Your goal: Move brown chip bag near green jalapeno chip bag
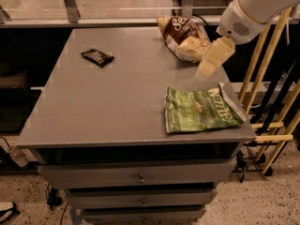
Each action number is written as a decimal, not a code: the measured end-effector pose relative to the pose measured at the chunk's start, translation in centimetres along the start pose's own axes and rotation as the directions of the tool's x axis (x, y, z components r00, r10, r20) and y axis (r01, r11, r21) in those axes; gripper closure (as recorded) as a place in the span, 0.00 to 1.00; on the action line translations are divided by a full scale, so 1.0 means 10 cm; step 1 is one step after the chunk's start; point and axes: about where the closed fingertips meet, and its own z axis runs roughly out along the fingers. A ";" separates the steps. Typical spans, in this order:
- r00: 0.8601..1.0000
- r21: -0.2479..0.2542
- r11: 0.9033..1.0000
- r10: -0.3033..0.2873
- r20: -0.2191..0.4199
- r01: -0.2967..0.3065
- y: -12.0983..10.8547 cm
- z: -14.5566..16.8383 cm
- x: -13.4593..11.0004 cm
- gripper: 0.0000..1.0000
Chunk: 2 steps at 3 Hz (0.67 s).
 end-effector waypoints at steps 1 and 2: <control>1.000 0.007 1.000 0.028 0.011 -0.028 -0.04 0.05 -0.03 0.00; 1.000 0.007 1.000 0.029 0.012 -0.029 -0.03 0.05 -0.03 0.00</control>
Offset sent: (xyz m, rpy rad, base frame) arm 0.0057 0.0023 -0.0018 0.0265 -0.0085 -0.0349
